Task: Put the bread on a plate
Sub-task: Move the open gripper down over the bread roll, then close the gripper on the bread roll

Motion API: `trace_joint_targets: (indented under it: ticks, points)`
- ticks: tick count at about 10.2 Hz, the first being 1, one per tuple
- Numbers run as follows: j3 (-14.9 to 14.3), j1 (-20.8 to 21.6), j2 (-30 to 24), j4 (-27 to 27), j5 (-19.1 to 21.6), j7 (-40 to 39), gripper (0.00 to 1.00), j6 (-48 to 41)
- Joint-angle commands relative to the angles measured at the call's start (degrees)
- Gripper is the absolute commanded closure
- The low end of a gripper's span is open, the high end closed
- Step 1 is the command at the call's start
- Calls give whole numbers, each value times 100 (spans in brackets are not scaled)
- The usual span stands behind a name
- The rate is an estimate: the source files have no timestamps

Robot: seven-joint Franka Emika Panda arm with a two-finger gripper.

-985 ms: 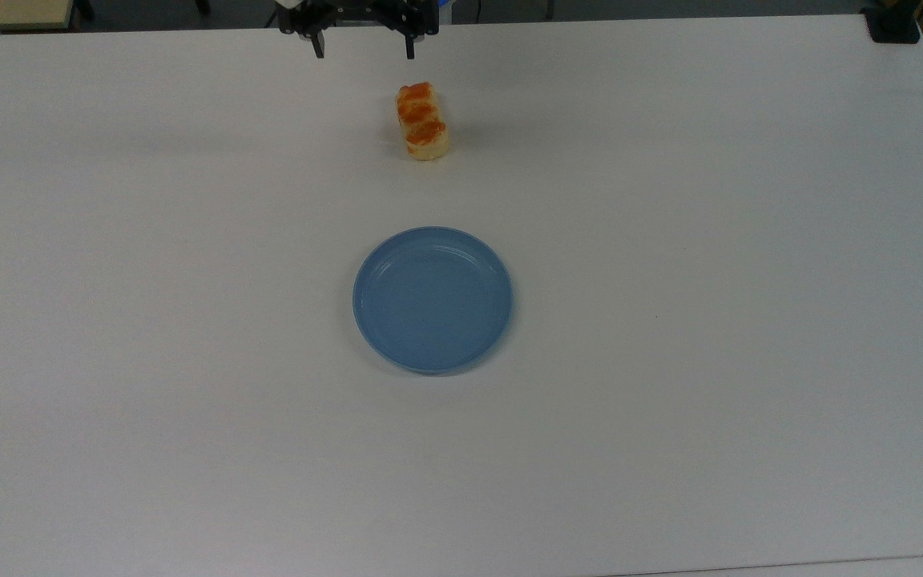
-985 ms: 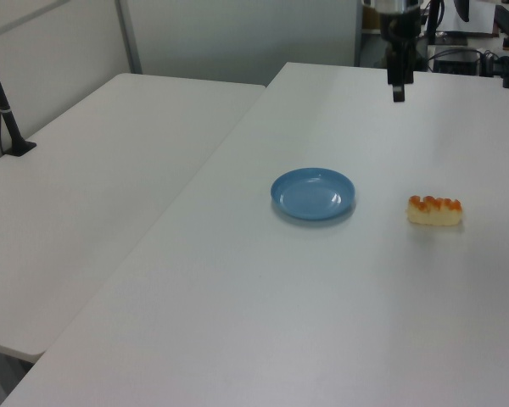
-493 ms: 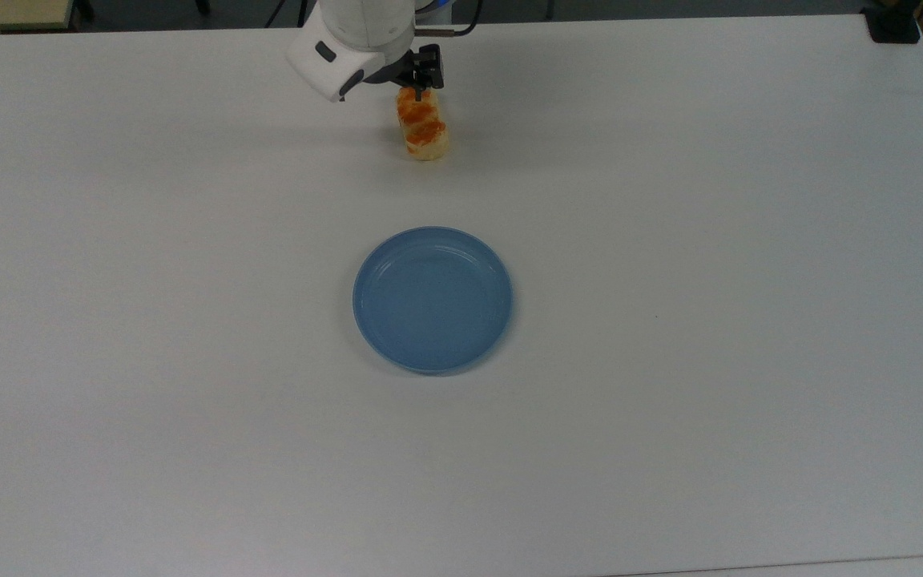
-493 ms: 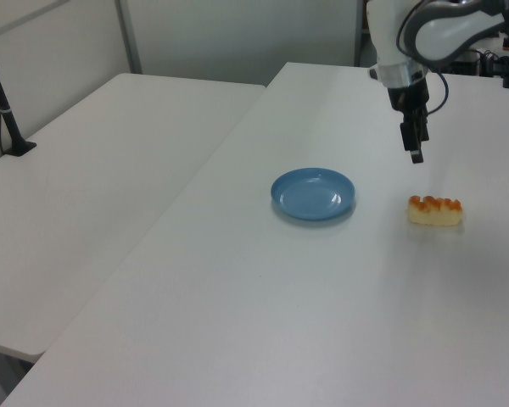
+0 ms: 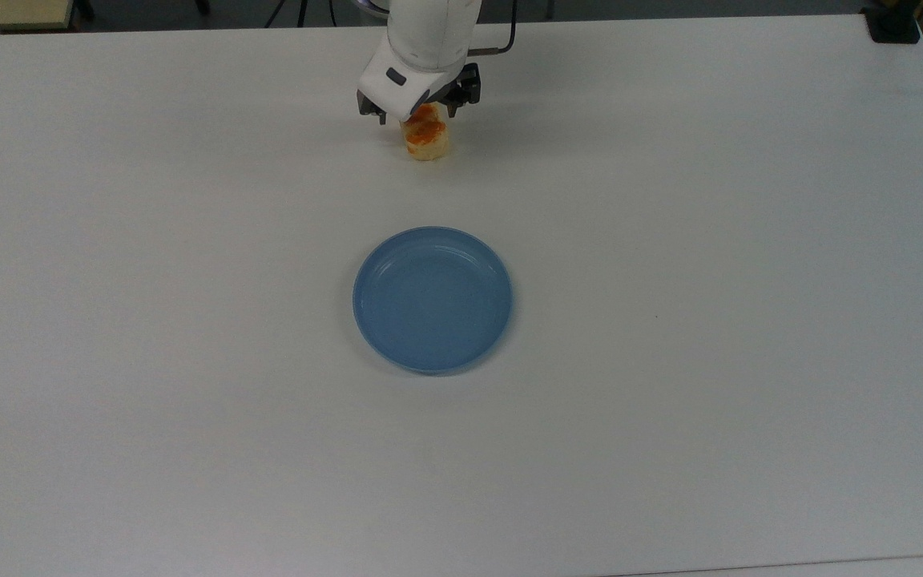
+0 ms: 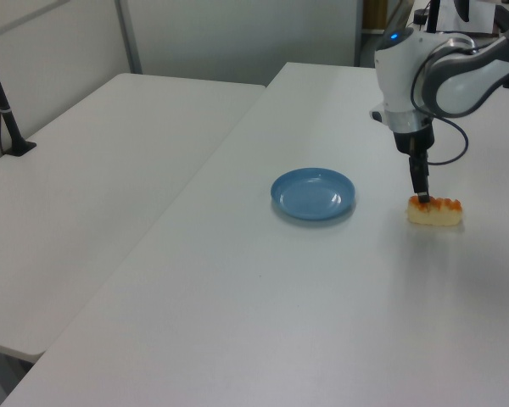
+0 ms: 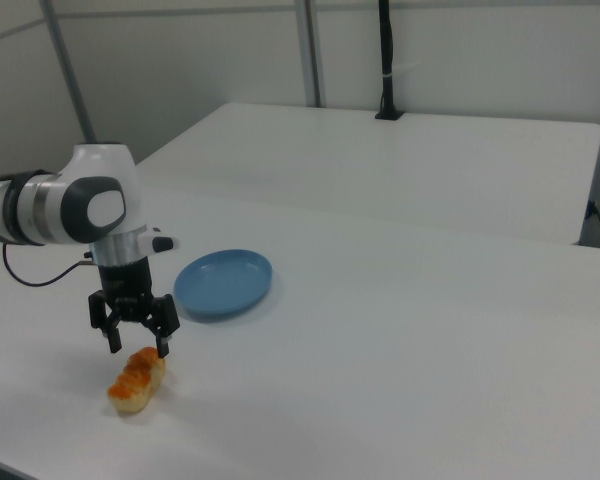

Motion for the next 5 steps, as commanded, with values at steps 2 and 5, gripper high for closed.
trace_joint_targets:
  ticks: [2,5]
  points:
    - [134,193,-740,-1202,-96,308,0,775]
    - [134,167,-426,-1301,-104,535,2,1354]
